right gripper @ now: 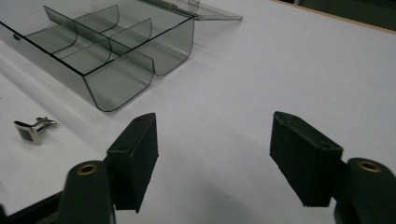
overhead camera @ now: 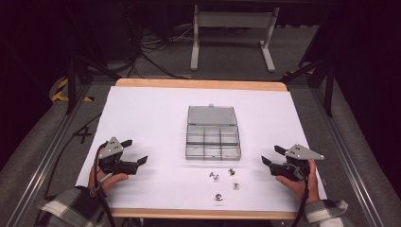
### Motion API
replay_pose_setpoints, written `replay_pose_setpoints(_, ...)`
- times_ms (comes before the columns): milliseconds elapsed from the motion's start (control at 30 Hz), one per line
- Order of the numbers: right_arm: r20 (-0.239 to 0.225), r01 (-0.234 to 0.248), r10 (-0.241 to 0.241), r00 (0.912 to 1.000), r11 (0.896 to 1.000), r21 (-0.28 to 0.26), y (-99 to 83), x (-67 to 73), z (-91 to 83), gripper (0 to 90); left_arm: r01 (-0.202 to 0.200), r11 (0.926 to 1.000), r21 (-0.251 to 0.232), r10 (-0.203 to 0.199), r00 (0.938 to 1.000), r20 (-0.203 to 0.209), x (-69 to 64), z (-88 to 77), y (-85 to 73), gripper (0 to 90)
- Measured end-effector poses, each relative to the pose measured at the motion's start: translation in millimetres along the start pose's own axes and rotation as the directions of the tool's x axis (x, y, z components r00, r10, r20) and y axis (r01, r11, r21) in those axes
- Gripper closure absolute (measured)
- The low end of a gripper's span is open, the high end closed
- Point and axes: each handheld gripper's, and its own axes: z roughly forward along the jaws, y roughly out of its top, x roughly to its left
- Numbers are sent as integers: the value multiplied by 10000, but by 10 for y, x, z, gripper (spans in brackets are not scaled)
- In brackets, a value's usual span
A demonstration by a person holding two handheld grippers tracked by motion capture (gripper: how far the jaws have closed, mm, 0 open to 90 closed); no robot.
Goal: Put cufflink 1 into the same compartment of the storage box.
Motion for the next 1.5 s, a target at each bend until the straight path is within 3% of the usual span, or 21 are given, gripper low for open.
replay_pose_setpoints(367,-679,173,-176,9975,9998,-52,96,81,-61,453,-12,10000,-9,12,10000,-8,-2,-1,-1,110)
replay_pose_setpoints(533,-1257,521,-545,9906,9984,-223,175,229,-94,492,-7,10000,-5,7,10000,32,-2,0,0,110)
replay_pose_setpoints(833,-1872,932,-949,9777,9955,-175,243,415,-77,524,17,10000,49,-17,10000,39,-3,1,0,109)
replay_pose_setpoints(1033,-2006,1105,-1097,9735,9938,-71,273,494,-65,541,-2,10000,40,2,10000,23,-1,3,1,108)
replay_pose_setpoints(1200,-2361,1326,-1275,9633,9912,57,292,596,-33,562,10,10000,42,-10,10000,21,-5,5,1,108)
replay_pose_setpoints(1500,-2633,1641,-1538,9524,9863,177,323,727,30,596,7,10000,36,-7,10000,37,-6,4,1,109)
